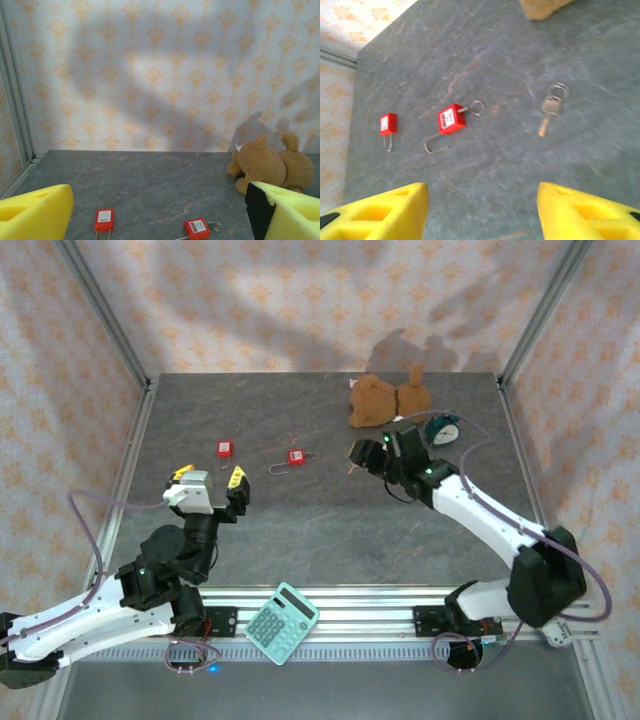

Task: Unlock with the key

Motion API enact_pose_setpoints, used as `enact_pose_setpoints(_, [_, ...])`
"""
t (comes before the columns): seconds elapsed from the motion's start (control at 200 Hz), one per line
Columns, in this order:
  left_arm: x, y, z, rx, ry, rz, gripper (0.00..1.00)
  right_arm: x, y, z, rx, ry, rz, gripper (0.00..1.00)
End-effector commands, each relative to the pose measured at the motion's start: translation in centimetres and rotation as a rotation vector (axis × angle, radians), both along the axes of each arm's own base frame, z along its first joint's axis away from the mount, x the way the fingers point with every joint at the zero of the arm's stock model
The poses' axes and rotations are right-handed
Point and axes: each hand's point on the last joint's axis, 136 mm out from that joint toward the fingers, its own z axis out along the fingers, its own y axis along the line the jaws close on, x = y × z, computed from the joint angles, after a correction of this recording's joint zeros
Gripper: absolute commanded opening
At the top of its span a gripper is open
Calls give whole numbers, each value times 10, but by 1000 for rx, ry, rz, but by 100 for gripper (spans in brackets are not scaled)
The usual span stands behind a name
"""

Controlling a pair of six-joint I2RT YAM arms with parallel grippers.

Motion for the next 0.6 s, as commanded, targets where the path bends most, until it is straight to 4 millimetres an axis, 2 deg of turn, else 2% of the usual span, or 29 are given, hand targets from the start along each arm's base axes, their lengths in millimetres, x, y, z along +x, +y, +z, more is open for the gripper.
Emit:
enact_pose_setpoints(0.0, [5,0,-8,-9,47,32,92,-22,-36,-1,-123,-19,-102,59])
enact_pose_setpoints(0.11, [8,2,-13,-69,72,50,95,-42,-57,8,-146,-51,-123,59])
enact_pose_setpoints(0.225, [11,8,-10,-112,83,81,96,-53,-79,16,-198,-67,-179,60])
enact_pose_setpoints(0.35, [19,12,-8,-139,116,83,96,-57,-79,18,-235,-56,-140,62])
enact_pose_setpoints(0.47, [33,20,-19,-107,185,141,96,-57,-81,8,-318,-27,-95,68])
enact_pose_setpoints(0.596, [51,22,-34,-98,256,186,97,-51,-71,8,-325,-38,-38,69])
